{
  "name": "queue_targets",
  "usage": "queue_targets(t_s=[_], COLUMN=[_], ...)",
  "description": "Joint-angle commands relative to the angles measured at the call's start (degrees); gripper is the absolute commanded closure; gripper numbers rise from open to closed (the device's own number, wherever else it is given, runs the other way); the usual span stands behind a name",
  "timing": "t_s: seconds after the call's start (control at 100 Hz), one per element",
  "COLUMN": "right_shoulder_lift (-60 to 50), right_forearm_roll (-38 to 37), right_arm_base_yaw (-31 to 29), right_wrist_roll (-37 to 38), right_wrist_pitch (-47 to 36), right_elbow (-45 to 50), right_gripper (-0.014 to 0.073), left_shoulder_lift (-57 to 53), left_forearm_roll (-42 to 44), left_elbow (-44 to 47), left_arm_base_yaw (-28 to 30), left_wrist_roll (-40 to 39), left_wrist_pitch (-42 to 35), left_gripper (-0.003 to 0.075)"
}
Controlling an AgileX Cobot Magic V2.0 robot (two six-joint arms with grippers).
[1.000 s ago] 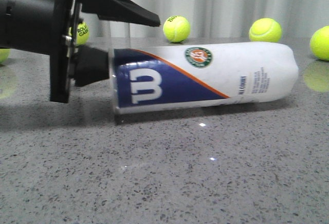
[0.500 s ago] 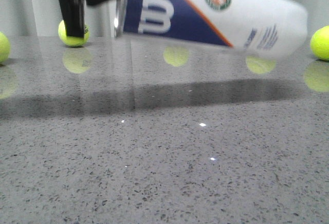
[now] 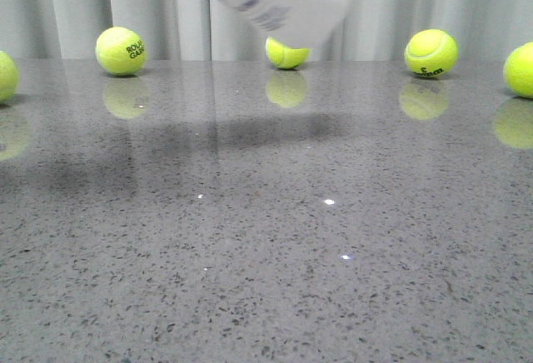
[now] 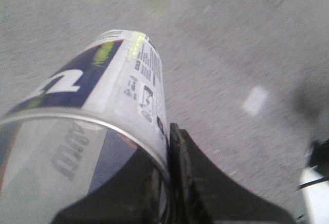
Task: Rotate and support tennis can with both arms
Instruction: 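Swing the can upright with the left gripper and set it down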
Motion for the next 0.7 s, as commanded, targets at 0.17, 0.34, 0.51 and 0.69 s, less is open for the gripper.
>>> queue_targets(t_s=[0.17,0.34,0.51,0.69], right_shoulder_lift=[0.7,0.7,0.7,0.7], right_forearm_roll=[0.8,0.8,0.8,0.8], right_arm_base_yaw=[-0.2,-0.2,-0.2,-0.2], right_wrist_roll=[-0.4,-0.4,-0.4,-0.4], right_wrist_pitch=[-4.3,-4.3,-4.3,-4.3], right_elbow=[-1.4,-1.4,-1.4,-1.4], right_gripper=[0.0654,0.0654,0.0654,0.0654], left_shoulder_lift=[1.9,5.0,7.4,9.0], left_forearm_roll=[20.8,28.9,34.9,34.9], left_elbow=[-12.4,-14.8,-15.9,-16.8], left_arm_base_yaw=[-8.6,-13.5,-17.4,-17.7], left_wrist_roll=[-16.0,-17.3,-17.3,-17.3], left_wrist_pitch=[9.2,13.7,14.9,14.9], left_gripper=[0.0739,0.0739,0.0739,0.0738])
